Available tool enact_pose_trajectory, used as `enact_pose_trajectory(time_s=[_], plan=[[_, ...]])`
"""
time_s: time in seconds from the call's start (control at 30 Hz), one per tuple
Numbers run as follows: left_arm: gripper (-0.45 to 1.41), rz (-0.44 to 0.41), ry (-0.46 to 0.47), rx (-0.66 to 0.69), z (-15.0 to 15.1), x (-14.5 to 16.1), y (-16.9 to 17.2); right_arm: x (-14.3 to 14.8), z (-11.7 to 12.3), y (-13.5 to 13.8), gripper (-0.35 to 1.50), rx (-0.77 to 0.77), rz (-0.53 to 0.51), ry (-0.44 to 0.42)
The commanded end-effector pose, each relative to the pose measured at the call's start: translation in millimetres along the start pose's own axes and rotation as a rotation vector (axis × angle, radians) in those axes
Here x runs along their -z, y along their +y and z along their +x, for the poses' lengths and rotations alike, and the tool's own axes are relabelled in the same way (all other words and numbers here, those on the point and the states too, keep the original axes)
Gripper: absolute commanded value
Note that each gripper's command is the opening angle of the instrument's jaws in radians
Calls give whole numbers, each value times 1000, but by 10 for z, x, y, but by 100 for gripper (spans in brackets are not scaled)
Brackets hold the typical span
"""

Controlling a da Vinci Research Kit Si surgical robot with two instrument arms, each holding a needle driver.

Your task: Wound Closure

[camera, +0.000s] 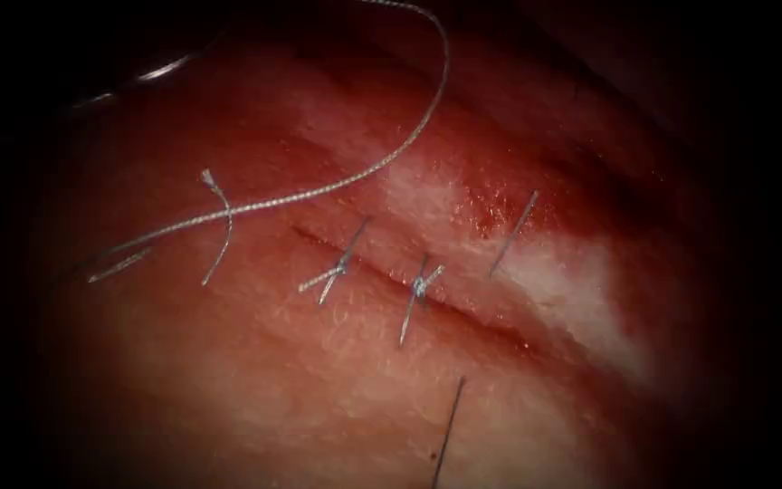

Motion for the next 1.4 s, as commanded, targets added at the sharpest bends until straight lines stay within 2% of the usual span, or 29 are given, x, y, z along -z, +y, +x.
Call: enact_pose_trajectory(time_s=[0.03, 0.13, 0.17, 0.2, 0.3, 0.37, 0.4, 0.43, 0.5, 0.57, 0.73, 0.87, 0.97, 1.07, 1.13, 1.17, 1.2, 1.23, 1.4], plan=[[-45, -2, -1, 1, -6, -5, 4, -6, -4, -6, -35, -2, 2, 1], [-45, -1, -6, 2, -11, -9, 5, -2, -5, -6, -35, 4, 5, 3], [-45, -3, -7, 0, -12, -10, 6, -1, -5, -5, -28, -8, 5, 5], [-45, -5, -8, 4, -14, -11, 6, 1, -6, -5, -6, -8, 5, 8], [-45, -9, -16, 6, -24, -19, 8, 14, -9, -5, 14, -35, 15, 14], [-45, -12, -20, 8, -33, -25, 9, 25, -12, -5, 51, -74, 24, 14], [-45, -14, -26, 15, -44, -32, 9, 35, -14, -6, 86, -95, 35, 17], [-45, -14, -26, 15, -44, -32, 9, 35, -14, -6, 86, -95, 35, 17], [-45, -16, -32, 4, -56, -36, 6, 45, -16, -7, 108, -117, 33, 17], [-45, -21, -47, 6, -72, -39, 2, 52, -17, -7, 116, -129, 26, 22], [-45, -24, -74, 20, -113, -46, -6, 57, -14, -4, 125, -153, 21, 40], [-45, -17, -103, 29, -146, -49, -14, 58, -9, -1, 123, -159, 19, 47], [-45, -12, -112, 38, -161, -49, -20, 68, -5, 6, 123, -183, 25, 46], [-45, -12, -114, 43, -168, -49, -21, 84, -7, 22, 114, -215, 20, 44], [-45, -11, -114, 49, -168, -49, -21, 91, -14, 43, 109, -258, -22, 23], [-45, -9, -115, 50, -167, -50, -19, 91, -27, 70, 101, -353, -42, 10], [-45, -9, -115, 50, -167, -50, -19, 91, -27, 70, 101, -353, -42, 10], [-45, -8, -115, 51, -166, -50, -18, 89, -34, 82, 96, -390, -53, 5], [-45, -5, -116, 53, -164, -51, -15, 64, -79, 142, 84, -593, -122, -11]])
